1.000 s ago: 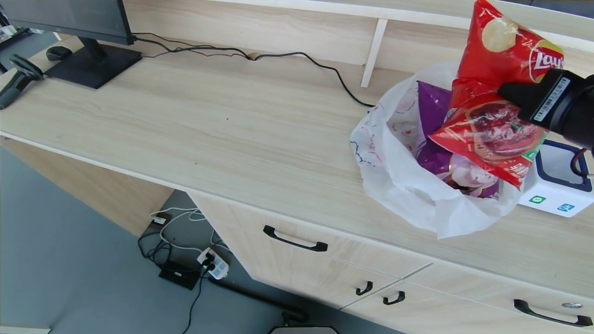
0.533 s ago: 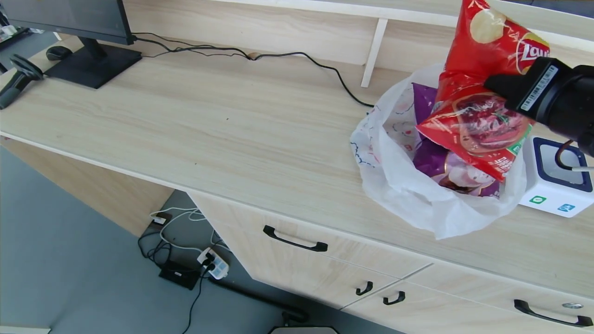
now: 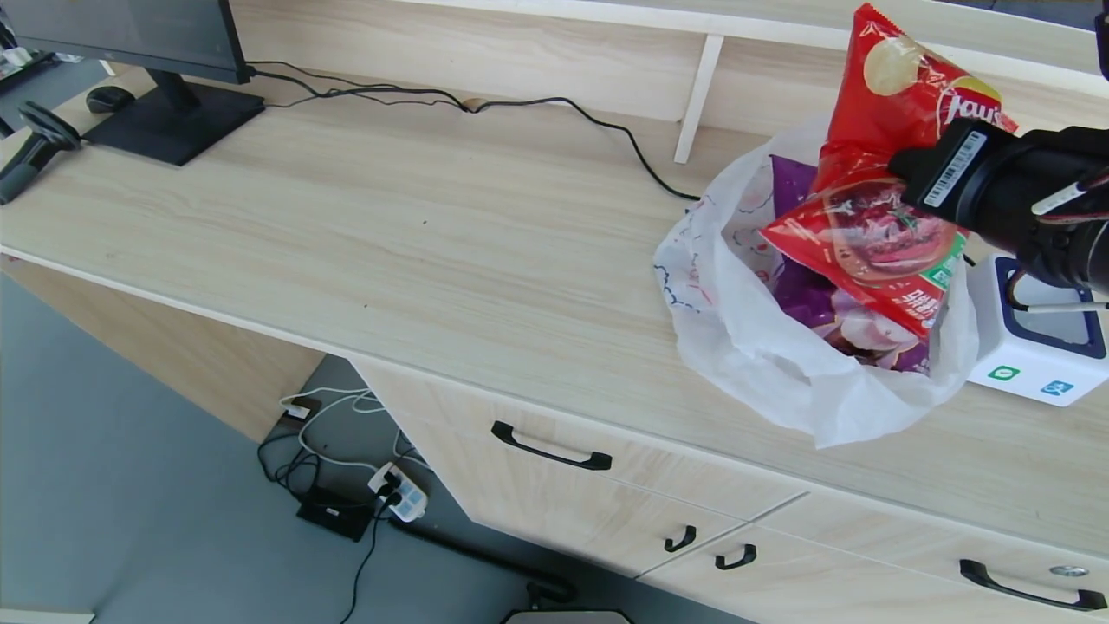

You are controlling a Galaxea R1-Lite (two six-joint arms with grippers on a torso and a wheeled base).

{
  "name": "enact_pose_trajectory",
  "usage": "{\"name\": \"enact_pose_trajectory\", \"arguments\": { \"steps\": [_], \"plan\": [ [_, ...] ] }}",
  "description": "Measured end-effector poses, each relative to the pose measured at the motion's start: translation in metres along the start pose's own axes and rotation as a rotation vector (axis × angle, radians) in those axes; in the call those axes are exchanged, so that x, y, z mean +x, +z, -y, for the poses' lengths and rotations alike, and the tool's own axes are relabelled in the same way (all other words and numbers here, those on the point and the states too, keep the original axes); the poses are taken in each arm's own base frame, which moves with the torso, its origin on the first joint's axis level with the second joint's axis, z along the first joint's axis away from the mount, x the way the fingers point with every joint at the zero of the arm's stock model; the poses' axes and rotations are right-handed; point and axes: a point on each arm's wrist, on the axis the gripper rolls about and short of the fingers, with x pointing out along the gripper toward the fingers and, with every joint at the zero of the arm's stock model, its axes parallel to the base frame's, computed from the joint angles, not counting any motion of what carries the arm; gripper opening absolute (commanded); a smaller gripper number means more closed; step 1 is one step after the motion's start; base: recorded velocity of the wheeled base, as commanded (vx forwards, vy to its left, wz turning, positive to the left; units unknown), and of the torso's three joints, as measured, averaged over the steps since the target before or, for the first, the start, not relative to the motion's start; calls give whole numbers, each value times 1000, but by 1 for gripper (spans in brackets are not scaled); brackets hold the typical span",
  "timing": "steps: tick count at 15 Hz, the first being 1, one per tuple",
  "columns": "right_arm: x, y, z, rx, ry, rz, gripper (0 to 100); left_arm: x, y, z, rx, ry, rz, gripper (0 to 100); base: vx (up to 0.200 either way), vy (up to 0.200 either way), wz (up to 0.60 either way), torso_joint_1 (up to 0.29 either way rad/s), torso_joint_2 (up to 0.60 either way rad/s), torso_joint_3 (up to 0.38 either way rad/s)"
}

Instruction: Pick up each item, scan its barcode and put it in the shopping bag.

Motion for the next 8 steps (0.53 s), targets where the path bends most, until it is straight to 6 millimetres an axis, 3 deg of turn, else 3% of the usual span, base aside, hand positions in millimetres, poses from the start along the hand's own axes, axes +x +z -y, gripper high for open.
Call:
{"name": "enact_pose_trajectory", "arguments": {
  "steps": [8],
  "plan": [
    [11,-14,-4,-23,-35,-27,0,0,0,0,1,0,0,100,0,0,0,0,0,0]
  ]
}}
